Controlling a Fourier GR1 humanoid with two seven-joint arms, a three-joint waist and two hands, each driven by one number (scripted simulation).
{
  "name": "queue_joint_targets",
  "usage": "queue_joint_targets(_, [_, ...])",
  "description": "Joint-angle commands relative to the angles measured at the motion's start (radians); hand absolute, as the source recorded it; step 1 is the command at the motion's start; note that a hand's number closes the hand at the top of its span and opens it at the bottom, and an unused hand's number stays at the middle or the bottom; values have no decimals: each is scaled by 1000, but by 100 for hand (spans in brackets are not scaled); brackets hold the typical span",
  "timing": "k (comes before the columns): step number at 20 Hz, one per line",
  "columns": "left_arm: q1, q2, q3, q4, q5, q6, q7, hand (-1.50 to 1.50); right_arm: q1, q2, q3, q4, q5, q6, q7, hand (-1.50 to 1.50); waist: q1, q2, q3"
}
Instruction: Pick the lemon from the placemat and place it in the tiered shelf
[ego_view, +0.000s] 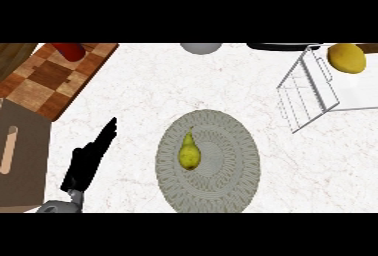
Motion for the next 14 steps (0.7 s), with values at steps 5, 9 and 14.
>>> queue_joint_targets(5, [43, 1, 2, -14, -2, -3, -33, 0, 223, -107, -63, 27, -51, 195, -152, -150, -8, 0, 6])
queue_joint_targets(9, [-16, -14, 11, 6, 8, -3, 12, 0, 288, -123, -66, 25, -55, 266, -176, -150, -12, -1, 4])
queue_joint_targets(14, [-14, -6, 13, -7, 0, -2, 17, 0, 357, -139, -60, 19, -47, 338, -213, -150, -8, -2, 5])
